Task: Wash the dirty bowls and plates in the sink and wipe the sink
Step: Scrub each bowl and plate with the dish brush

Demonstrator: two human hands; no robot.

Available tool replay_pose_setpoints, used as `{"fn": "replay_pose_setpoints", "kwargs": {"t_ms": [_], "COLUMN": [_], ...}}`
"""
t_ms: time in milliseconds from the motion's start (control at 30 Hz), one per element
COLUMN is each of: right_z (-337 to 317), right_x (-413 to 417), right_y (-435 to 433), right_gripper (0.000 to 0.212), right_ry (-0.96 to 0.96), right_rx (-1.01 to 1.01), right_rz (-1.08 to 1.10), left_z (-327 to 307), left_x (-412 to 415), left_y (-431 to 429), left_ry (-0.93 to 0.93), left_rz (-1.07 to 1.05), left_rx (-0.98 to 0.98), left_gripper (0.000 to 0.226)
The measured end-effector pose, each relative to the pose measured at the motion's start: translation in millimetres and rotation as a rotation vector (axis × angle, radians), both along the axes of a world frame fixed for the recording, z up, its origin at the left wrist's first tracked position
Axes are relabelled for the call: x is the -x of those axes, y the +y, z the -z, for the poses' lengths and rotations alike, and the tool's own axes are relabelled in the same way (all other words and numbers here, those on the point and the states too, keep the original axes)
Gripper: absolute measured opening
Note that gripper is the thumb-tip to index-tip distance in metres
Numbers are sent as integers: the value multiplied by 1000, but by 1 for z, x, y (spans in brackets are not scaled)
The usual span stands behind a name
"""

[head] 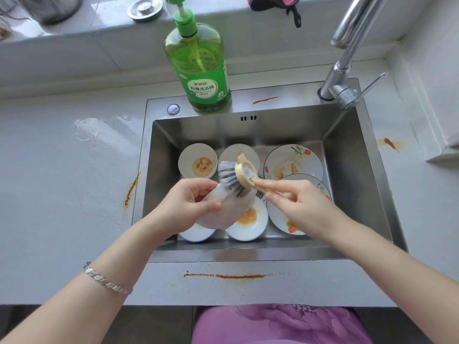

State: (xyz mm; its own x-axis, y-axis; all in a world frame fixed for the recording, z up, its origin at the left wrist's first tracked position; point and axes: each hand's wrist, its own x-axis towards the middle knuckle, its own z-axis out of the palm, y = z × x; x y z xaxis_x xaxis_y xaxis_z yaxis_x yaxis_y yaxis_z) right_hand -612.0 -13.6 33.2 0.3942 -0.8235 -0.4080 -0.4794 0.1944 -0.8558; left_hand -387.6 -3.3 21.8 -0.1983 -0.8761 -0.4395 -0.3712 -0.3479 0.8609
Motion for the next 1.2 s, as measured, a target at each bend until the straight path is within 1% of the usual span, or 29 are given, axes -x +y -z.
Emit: {"fn": "replay_pose_setpoints", "kwargs": {"t_ms": [133, 233, 267, 300, 367, 400, 433, 467, 500, 567, 600, 667, 700, 733, 800, 833, 967, 1100, 1200], "right_z": [17, 41, 50, 58, 69, 72, 76, 82, 89, 109, 120, 145, 156, 168, 189, 198, 232, 254, 261], "right_x": [4, 8, 9, 10, 9, 8, 8, 8, 9, 12, 12, 8, 2, -5, -20, -27, -44, -45, -44], "right_y": [-26, -27, -25, -22, -18, -15, -14, -14, -17, -25, -30, -42, -48, -54, -64, -68, -80, -84, -83], "right_gripper": [35, 34, 34, 33, 32, 31, 31, 31, 33, 39, 35, 19, 10, 6, 8, 4, 20, 19, 12], "right_ry": [50, 44, 33, 26, 7, -1, 19, 82, 194, 482, 594, 706, 721, 716, 683, 658, 565, 604, 637], "right_rx": [-87, -269, -330, -378, -446, -455, -437, -392, -330, -213, -165, -74, -46, -37, -61, -78, -201, -252, -239], "right_rz": [113, 197, 224, 234, 229, 222, 213, 201, 179, 138, 131, 100, 67, 28, -59, -84, -120, -186, -197], "left_z": [6, 9, 9, 10, 14, 19, 25, 31, 38, 51, 59, 72, 77, 81, 89, 92, 111, 121, 127], "left_x": [-7, -17, -19, -23, -28, -31, -34, -36, -37, -42, -46, -56, -61, -65, -71, -74, -88, -92, -89], "left_y": [5, 7, 8, 8, 6, 5, 3, -1, -4, -10, -11, -9, -6, -4, 2, 5, 17, 23, 23], "left_ry": [92, 170, 207, 232, 270, 265, 241, 200, 138, -30, -124, -271, -303, -313, -315, -320, -408, -430, -439], "left_rz": [6, -16, -28, -48, -159, -245, -331, -412, -472, -515, -496, -423, -398, -386, -371, -358, -260, -139, -113], "left_rx": [-17, 7, 14, 23, 33, 41, 44, 37, 30, 23, 23, 2, -15, -28, -50, -59, -128, -137, -139], "left_gripper": [23, 24, 26, 34, 45, 44, 37, 25, 17, 24, 29, 33, 34, 34, 32, 32, 19, 18, 17]}}
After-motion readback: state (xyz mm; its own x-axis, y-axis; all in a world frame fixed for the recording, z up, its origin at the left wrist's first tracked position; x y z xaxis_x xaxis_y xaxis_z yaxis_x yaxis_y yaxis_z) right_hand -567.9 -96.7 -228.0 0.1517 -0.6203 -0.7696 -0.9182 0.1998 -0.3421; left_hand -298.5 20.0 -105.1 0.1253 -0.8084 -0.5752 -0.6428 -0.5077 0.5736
